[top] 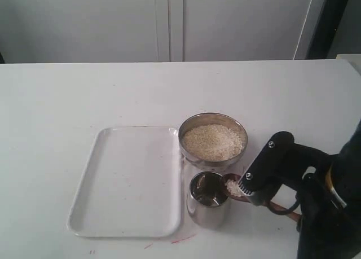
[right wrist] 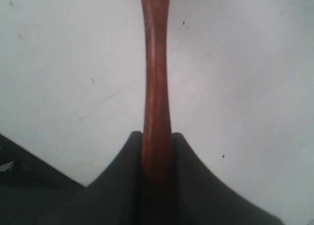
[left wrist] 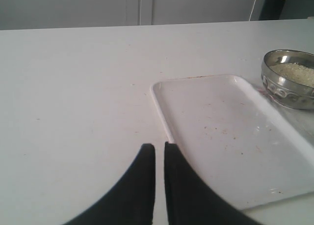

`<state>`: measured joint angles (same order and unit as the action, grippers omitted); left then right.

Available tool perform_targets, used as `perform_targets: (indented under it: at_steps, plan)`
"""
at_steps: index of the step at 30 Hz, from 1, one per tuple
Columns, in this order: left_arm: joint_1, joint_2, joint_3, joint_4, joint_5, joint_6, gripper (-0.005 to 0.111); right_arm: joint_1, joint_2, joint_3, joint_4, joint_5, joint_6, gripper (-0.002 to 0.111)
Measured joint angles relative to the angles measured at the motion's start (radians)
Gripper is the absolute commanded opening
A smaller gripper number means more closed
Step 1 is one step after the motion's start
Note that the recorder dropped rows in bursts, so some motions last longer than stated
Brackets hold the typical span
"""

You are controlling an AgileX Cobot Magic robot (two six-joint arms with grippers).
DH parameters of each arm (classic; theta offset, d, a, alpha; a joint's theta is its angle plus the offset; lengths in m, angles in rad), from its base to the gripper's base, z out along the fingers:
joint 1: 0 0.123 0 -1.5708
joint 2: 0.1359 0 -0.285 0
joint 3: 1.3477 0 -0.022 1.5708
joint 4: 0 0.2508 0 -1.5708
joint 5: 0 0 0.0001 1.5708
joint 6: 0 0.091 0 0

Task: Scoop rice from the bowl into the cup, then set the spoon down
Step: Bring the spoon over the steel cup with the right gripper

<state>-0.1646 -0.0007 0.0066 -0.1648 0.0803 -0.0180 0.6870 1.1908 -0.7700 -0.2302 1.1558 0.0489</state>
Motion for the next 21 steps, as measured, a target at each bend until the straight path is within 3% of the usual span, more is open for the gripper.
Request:
perform_targets:
  at_steps: [21]
  plan:
    - [0.000, 0.000, 0.000, 0.000, 0.000, 0.000, 0.014, 0.000, 0.054, 0.000, -0.154, -0.161, -0.171, 0.000]
